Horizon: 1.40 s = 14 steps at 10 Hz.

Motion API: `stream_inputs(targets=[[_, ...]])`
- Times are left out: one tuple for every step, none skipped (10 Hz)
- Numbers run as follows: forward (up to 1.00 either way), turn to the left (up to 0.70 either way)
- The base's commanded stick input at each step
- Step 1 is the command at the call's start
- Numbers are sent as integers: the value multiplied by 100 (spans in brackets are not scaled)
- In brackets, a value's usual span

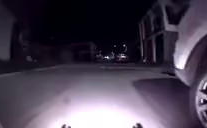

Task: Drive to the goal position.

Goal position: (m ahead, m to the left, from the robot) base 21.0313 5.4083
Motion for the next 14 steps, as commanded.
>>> stream_inputs(targets=[[60, -15], [60, -15], [60, -15], [60, -15], [60, -15], [60, -15], [60, 0], [60, 0], [60, 0], [60, 0], [60, 0], [60, 0], [60, 0], [60, 0]])
